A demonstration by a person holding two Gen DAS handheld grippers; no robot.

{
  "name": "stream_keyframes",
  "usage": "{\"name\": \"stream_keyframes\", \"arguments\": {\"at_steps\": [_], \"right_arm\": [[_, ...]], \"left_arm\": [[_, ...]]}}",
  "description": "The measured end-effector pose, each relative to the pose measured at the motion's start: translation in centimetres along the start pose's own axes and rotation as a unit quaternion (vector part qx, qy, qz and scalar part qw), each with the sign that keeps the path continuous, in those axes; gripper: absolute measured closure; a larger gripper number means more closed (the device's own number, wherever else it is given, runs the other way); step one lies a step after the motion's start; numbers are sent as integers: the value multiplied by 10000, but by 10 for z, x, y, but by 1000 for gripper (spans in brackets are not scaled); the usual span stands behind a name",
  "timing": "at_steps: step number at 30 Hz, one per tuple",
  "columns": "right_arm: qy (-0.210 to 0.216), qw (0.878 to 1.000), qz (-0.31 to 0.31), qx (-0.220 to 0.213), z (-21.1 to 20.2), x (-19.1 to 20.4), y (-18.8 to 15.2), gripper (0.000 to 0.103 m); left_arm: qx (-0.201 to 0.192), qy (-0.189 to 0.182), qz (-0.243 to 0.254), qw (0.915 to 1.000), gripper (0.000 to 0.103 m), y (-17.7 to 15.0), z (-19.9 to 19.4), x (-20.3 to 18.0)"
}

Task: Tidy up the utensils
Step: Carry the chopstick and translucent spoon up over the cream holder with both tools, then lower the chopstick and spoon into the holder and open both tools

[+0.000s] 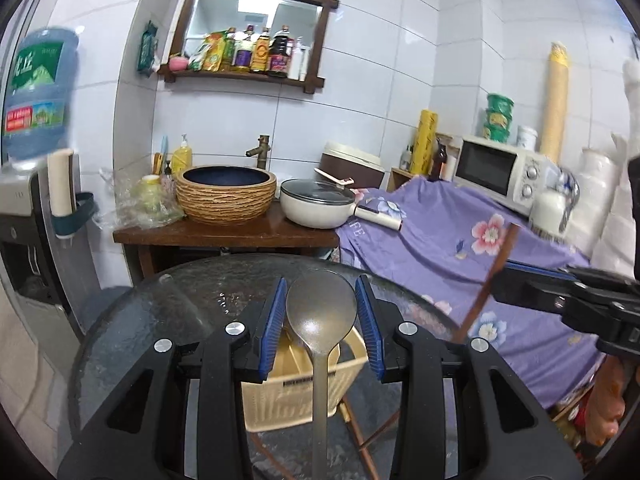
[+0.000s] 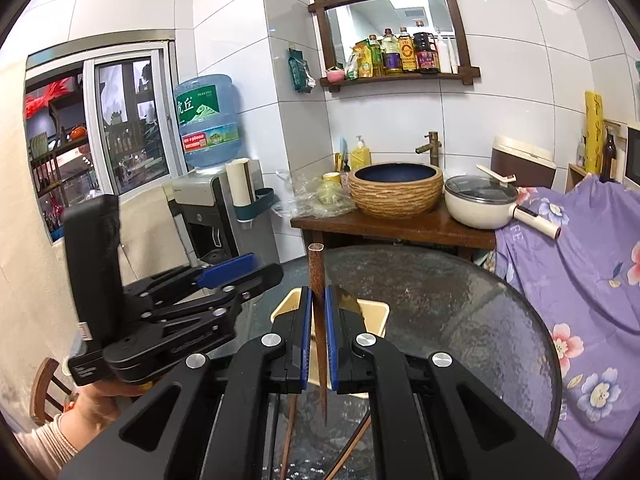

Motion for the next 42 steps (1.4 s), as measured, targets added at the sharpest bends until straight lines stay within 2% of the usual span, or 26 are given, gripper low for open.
{"name": "stream_keyframes", "arguments": {"at_steps": [6,12,17,21,29,32,42], "right_arm": [[101,9998,178,-72,10,-4,32,96],[-11,9997,175,-188,25,-9,62,96],[-92,9995,191,-224,39,-12,77,96],[-182,9993,100,-300,51,-15,84,96],[-419,9988,-52,-245,72,-25,62,96],[-468,9988,-80,-155,76,-27,49,96],[-469,9987,-117,128,85,-25,5,96]], "left_arm": [[-339,288,-123,9989,67,30,18,22],[-581,549,-407,9960,67,51,45,49],[-793,626,-427,9940,67,55,60,58],[-833,718,-301,9935,67,45,70,61],[-785,887,-446,9920,67,13,80,77],[-838,890,-479,9913,67,6,77,80],[-590,833,-530,9934,67,-27,61,80]]}}
Point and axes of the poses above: each gripper's, at about its wrist camera, not at the fingertips, and z roughly the way its jaws point, x to its left, y to its top, the point moved 8 cm from there along z, roughly the way its jaws point, and after that the axes turned 14 degrees about -x, right-handed, at the moved point
